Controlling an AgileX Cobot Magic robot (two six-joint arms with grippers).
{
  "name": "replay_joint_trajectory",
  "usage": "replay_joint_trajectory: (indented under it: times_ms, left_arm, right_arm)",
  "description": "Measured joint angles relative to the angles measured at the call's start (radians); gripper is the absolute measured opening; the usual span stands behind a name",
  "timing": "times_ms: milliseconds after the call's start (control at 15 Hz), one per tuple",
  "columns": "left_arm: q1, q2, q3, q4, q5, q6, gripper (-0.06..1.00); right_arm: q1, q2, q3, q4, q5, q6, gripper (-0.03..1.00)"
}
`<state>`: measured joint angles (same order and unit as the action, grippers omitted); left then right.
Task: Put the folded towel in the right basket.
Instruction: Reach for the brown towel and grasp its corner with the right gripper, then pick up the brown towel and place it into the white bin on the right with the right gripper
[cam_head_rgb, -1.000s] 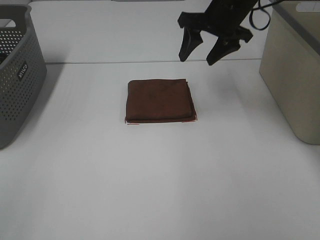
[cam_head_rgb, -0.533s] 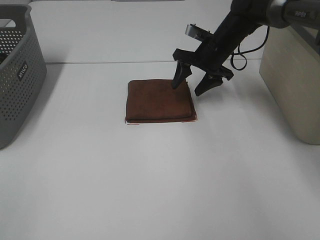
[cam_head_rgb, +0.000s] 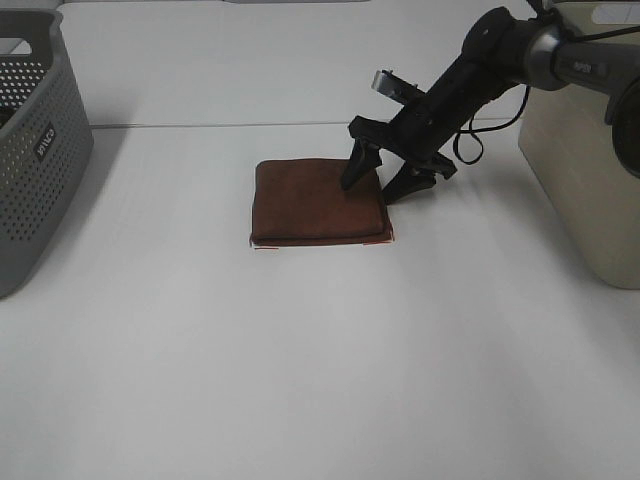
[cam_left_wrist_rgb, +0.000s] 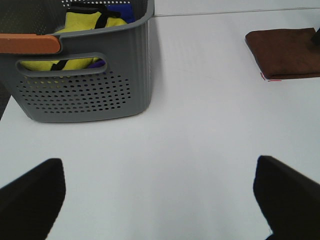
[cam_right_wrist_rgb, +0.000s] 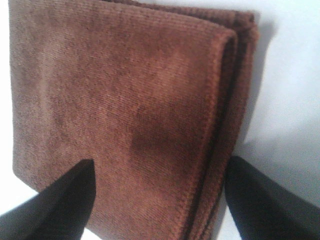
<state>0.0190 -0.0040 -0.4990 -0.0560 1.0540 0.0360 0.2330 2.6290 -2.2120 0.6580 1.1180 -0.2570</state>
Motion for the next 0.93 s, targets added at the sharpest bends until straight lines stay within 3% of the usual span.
replay_joint_trajectory:
  times_ms: [133, 333, 400, 733, 933]
  left_arm:
    - [0.000, 0.000, 0.000, 0.000, 0.000, 0.000, 0.97]
    - [0.000, 0.000, 0.000, 0.000, 0.000, 0.000, 0.97]
    - [0.000, 0.000, 0.000, 0.000, 0.000, 0.000, 0.97]
    - [0.000, 0.000, 0.000, 0.000, 0.000, 0.000, 0.97]
    - [0.000, 0.000, 0.000, 0.000, 0.000, 0.000, 0.97]
  right_arm:
    - [0.000, 0.010, 0.000, 0.037, -0.010, -0.017, 0.60]
    - [0.000, 0.030, 0.000, 0.048, -0.017, -0.022, 0.14]
    - [0.000, 0.030, 0.000, 0.054, -0.017, -0.025, 0.06]
    - [0.000, -0.060, 0.003, 0.054, -0.015, -0.067, 0.07]
    - [0.000, -0.201, 0.003, 0.003, 0.007, -0.070, 0.07]
